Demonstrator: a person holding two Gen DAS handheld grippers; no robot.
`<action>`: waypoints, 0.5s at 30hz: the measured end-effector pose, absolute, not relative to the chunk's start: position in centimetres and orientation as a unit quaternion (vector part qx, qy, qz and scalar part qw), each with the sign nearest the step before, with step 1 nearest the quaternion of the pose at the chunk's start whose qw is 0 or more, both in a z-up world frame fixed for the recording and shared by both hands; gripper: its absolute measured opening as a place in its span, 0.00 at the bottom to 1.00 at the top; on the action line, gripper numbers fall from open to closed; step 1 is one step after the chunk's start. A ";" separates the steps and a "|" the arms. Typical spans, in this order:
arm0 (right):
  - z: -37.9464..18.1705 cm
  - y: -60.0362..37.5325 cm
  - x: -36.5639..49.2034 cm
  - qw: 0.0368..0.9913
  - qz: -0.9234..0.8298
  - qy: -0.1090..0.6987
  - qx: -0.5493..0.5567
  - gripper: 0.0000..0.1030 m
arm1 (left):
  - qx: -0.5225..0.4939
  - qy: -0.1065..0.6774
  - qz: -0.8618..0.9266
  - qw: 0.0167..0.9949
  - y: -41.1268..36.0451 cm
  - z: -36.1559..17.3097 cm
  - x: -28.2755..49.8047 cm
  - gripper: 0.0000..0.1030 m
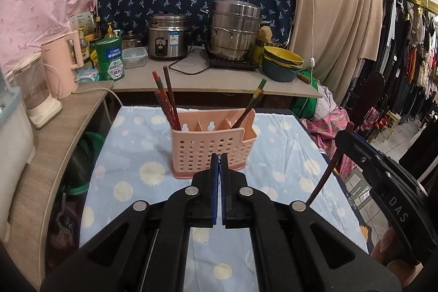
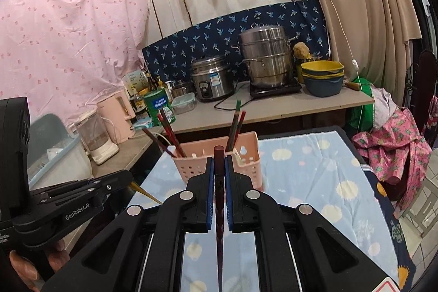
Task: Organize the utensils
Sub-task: 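Lift the gold spoon and chopstick and lower both into the pink basket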
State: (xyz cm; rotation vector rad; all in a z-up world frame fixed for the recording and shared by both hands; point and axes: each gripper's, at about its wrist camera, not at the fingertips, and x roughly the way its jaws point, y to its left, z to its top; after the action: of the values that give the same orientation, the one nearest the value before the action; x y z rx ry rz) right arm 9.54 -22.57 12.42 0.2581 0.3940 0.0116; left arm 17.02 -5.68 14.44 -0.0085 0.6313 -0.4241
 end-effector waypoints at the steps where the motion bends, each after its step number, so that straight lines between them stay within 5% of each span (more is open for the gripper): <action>1: 13.3 -22.6 10.3 0.974 0.006 0.186 0.126 0.07 | -0.008 0.305 -0.208 0.929 -5.8 15.1 17.7 0.01; 15: 22.2 -23.3 21.8 0.990 -0.006 0.077 0.115 0.07 | -0.063 0.316 -0.205 0.924 -6.5 18.2 28.1 0.01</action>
State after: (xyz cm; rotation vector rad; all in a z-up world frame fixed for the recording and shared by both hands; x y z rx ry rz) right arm 21.77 -23.27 22.20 0.2305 0.1536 -0.0117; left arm 28.11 -6.52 18.22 -0.1289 0.6481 -0.4200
